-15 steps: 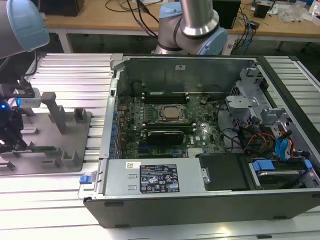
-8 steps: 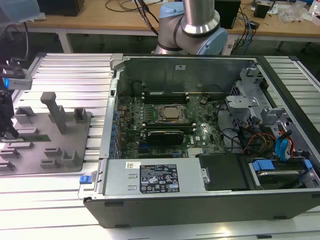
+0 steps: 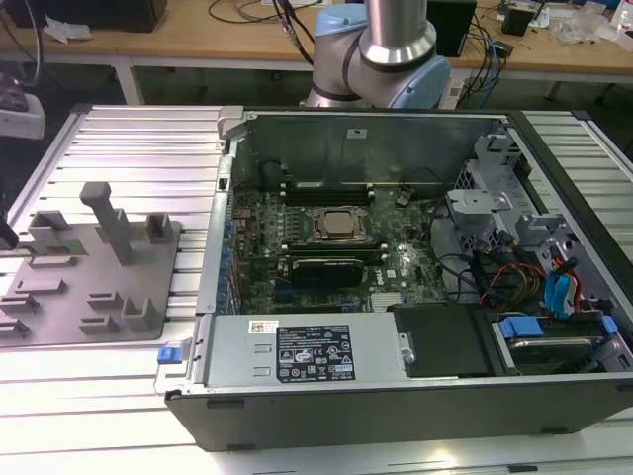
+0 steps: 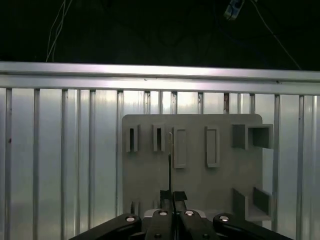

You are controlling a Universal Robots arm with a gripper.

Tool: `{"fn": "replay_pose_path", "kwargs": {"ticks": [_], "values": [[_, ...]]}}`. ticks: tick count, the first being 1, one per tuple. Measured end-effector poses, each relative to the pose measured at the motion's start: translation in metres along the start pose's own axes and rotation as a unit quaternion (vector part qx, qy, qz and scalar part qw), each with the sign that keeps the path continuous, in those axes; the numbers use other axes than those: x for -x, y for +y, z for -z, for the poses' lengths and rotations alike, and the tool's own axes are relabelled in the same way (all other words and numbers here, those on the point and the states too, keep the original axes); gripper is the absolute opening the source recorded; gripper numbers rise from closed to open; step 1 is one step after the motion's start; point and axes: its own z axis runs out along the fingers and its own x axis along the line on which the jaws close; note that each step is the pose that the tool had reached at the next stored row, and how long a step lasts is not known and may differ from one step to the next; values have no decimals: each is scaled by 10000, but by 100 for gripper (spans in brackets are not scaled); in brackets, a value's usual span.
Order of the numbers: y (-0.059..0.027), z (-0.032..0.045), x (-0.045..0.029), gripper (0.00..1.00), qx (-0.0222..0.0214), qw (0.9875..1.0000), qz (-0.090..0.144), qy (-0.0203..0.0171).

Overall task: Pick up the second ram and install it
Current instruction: 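Pick up the second ram and move it above second insertion slot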

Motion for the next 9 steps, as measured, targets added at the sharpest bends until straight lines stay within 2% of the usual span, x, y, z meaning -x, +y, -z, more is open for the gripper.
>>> {"fn": "replay_pose_path", "kwargs": {"ticks": [1, 3, 7, 9], "values": [[1, 93, 11, 9, 0, 10000, 0, 3], [2, 183, 21, 9, -1, 10000, 0, 6], [4, 530, 72, 9, 0, 10000, 0, 18], [4, 616, 83, 9, 0, 10000, 0, 21]]}}
